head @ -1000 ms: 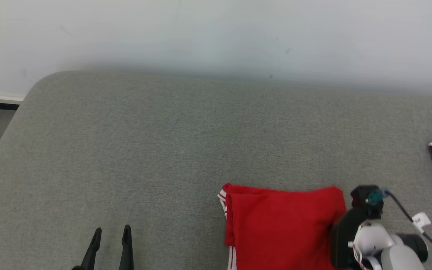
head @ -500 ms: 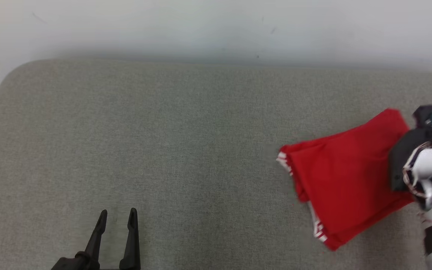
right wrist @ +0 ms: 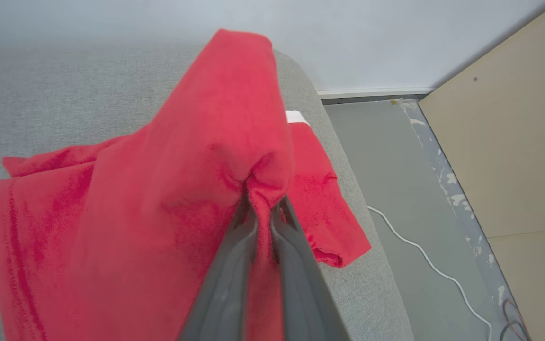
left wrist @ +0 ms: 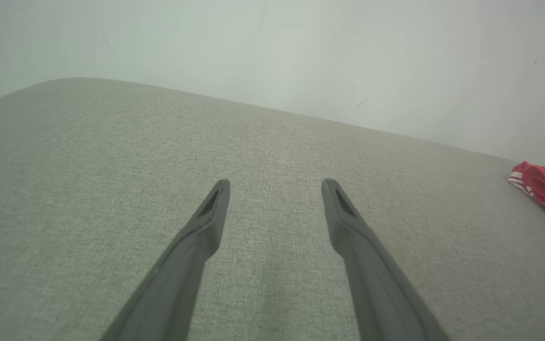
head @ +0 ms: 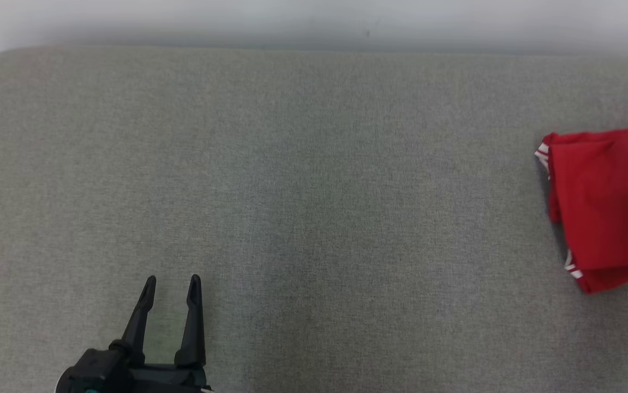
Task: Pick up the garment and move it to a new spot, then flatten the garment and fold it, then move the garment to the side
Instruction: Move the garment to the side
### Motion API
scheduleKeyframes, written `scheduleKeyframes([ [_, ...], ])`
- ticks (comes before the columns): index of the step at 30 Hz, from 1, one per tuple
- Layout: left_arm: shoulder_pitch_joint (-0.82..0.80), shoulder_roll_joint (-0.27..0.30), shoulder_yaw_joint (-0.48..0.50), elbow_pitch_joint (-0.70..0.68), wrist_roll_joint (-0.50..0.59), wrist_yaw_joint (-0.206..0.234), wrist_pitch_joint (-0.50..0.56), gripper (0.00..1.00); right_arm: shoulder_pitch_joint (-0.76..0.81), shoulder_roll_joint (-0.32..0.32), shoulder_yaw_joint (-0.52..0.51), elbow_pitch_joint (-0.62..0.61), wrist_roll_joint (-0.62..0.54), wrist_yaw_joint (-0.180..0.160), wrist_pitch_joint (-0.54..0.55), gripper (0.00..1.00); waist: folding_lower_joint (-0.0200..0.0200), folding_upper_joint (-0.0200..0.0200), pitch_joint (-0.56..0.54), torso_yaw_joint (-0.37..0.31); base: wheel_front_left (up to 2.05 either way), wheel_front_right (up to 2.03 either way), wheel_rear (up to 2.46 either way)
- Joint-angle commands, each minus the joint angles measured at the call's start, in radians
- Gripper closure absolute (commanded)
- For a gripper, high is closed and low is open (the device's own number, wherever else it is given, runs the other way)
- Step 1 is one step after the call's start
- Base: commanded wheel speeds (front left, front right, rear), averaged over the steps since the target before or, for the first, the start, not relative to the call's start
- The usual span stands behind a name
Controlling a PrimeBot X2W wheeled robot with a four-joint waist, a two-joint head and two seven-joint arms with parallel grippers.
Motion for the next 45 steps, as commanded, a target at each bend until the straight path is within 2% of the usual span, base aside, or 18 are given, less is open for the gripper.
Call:
scheduleKeyframes([
  [1, -0.019, -0.001, -0.001, -0.003, 0.014, -0.007, -0.003, 0.0, -0.028, -0.013, -0.025, -0.002, -0.012, -0.003, -0.009, 1.0, -0.0001, -0.0001, 0.042, -0.01, 0.0, 0.0, 0.0],
  [10, -0.068, 0.017, -0.017, -0.01, 0.046, -0.013, -0.003, 0.0, -0.148, -0.052, -0.198, 0.059, -0.112, -0.003, -0.07, 1.0, -0.0001, -0.0001, 0.155, -0.003, 0.0, 0.0, 0.0],
  [17, -0.099, 0.036, -0.037, -0.044, 0.067, -0.014, -0.003, 0.0, -0.154, -0.085, -0.321, 0.096, -0.228, -0.003, -0.143, 1.0, -0.0001, -0.0001, 0.221, 0.006, 0.0, 0.0, 0.0],
  [23, -0.103, 0.048, -0.049, -0.072, 0.084, -0.014, -0.003, 0.0, -0.149, -0.097, -0.379, 0.143, -0.308, -0.003, -0.251, 0.98, -0.0001, -0.0001, 0.245, 0.004, 0.0, 0.0, 0.0],
  [24, -0.102, 0.052, -0.048, -0.075, 0.085, -0.014, -0.003, 0.0, -0.146, -0.099, -0.376, 0.151, -0.321, -0.003, -0.27, 0.89, -0.0001, -0.0001, 0.246, 0.002, 0.0, 0.0, 0.0],
  [25, -0.102, 0.052, -0.048, -0.075, 0.085, -0.014, -0.003, 0.0, -0.146, -0.099, -0.376, 0.151, -0.321, -0.003, -0.27, 0.89, -0.0001, -0.0001, 0.246, 0.002, 0.0, 0.0, 0.0],
  [26, -0.101, 0.055, -0.048, -0.076, 0.089, -0.014, -0.003, 0.0, -0.145, -0.098, -0.375, 0.16, -0.332, -0.003, -0.287, 0.0, -0.0001, -0.0001, 0.246, -0.001, 0.0, 0.0, 0.0],
  [33, -0.093, 0.061, -0.04, -0.101, 0.113, -0.011, -0.003, 0.0, -0.171, -0.092, -0.34, 0.219, -0.328, -0.003, -0.422, 0.0, -0.0001, -0.0001, 0.218, -0.026, 0.0, 0.0, 0.0],
  [38, -0.083, 0.049, -0.025, -0.119, 0.105, -0.01, -0.003, 0.0, -0.171, -0.094, -0.233, 0.241, -0.258, -0.003, -0.559, 0.0, -0.0001, -0.0001, 0.177, -0.043, 0.0, 0.0, 0.0],
  [42, -0.073, 0.036, -0.015, -0.137, 0.08, -0.011, -0.003, 0.0, -0.126, -0.067, -0.16, 0.217, -0.167, -0.003, -0.637, 0.0, -0.0001, -0.0001, 0.127, -0.049, 0.0, 0.0, 0.0],
  [45, -0.053, 0.026, -0.007, -0.141, 0.07, -0.009, -0.003, 0.0, -0.054, -0.011, -0.118, 0.154, -0.097, -0.003, -0.691, 0.0, -0.0001, -0.0001, 0.078, -0.051, 0.0, 0.0, 0.0],
])
